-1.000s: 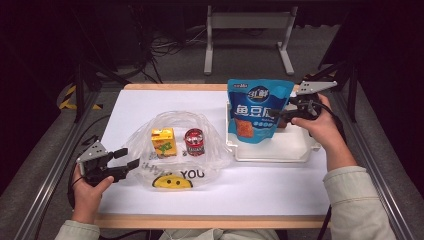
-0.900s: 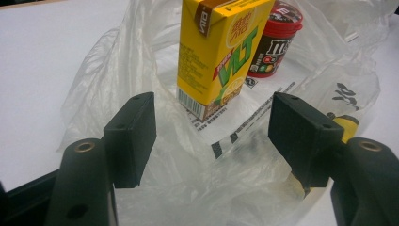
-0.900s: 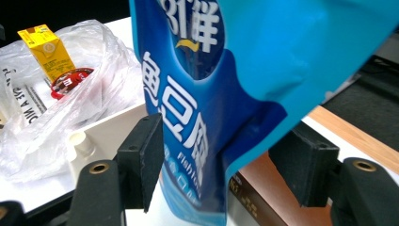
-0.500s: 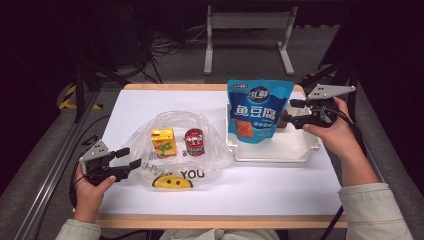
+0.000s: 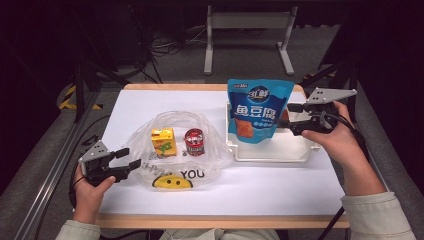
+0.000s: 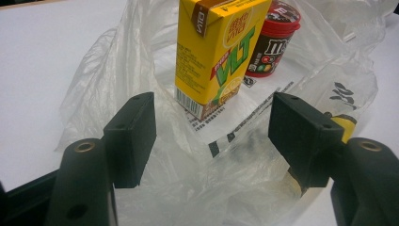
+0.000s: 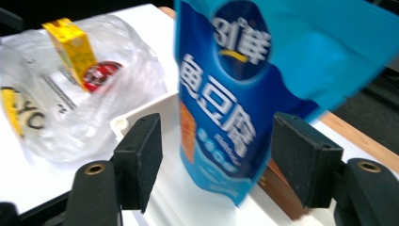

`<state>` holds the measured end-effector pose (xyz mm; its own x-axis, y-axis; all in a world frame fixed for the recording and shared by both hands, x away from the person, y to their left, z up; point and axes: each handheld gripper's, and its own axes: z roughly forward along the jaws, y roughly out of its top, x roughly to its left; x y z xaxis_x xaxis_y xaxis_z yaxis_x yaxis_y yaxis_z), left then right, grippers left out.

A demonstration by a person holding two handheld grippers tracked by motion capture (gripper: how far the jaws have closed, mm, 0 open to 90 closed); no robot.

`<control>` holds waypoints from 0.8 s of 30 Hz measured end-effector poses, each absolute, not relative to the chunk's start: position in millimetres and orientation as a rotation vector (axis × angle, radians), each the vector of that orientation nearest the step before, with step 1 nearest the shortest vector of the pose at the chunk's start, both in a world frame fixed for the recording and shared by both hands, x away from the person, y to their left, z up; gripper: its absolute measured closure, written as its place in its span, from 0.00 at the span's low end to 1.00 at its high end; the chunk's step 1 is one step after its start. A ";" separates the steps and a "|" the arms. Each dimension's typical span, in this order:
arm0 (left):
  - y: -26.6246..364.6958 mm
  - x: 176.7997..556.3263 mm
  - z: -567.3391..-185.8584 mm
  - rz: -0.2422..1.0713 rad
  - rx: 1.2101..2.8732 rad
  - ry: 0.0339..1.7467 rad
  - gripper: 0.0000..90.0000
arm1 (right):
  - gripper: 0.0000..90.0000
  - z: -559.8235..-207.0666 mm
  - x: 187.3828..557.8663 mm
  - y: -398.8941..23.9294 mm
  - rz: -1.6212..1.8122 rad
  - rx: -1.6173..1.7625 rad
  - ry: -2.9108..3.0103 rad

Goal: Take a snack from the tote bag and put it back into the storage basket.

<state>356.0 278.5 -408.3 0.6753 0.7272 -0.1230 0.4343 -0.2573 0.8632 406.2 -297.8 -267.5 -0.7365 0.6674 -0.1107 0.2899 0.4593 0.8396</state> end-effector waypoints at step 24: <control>286.6 341.4 -407.2 0.384 1.883 0.927 0.37 | 0.29 -266.1 413.0 -225.2 1.388 0.659 2.359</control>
<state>341.4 286.6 -407.2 0.6608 0.7402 -0.1239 0.4361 -0.2443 0.8661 413.0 -225.2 -266.1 -0.8408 0.5395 -0.0437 0.2238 0.4200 0.8795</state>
